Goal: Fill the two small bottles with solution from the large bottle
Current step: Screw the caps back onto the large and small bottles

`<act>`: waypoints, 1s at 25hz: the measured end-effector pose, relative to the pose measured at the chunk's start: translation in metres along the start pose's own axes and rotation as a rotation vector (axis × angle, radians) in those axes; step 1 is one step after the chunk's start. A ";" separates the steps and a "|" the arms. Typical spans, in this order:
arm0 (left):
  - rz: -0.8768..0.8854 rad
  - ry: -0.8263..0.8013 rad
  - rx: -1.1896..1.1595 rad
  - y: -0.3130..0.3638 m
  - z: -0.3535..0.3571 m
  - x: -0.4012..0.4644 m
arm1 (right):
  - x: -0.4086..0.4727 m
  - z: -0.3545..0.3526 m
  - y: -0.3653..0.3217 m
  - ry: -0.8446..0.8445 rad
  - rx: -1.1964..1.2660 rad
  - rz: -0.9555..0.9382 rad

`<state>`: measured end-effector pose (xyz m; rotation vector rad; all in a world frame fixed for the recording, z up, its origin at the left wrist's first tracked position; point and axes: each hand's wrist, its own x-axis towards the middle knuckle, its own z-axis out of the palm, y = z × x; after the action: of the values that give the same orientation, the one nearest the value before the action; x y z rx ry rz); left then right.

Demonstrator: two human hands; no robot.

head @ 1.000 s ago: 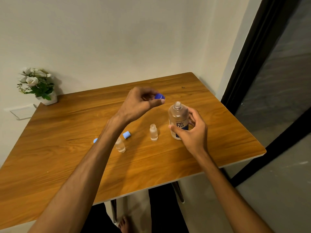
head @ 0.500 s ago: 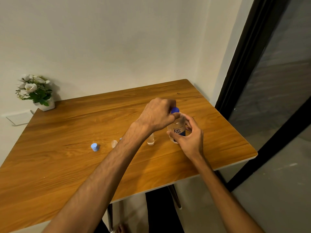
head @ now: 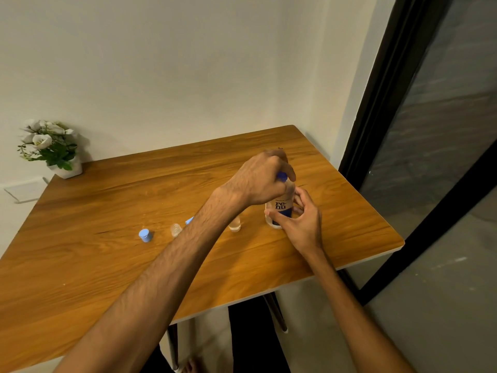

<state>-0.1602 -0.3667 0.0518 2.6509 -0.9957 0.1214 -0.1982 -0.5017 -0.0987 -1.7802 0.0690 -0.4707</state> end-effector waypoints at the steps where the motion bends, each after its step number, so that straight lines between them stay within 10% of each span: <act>1: 0.001 0.024 -0.025 0.001 0.002 0.000 | 0.000 0.000 0.000 -0.002 0.003 0.000; 5: -0.105 0.208 0.042 -0.005 0.016 0.003 | 0.000 -0.001 0.002 -0.020 -0.016 0.020; 10: 0.008 0.027 -0.049 -0.002 0.003 0.001 | 0.001 -0.001 0.003 -0.016 -0.016 0.037; 25: -0.025 0.142 -0.053 -0.002 0.010 -0.001 | 0.001 -0.003 0.002 -0.049 -0.009 0.057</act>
<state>-0.1597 -0.3681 0.0416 2.5657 -0.9073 0.2697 -0.1979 -0.5056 -0.0999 -1.7934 0.0872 -0.3859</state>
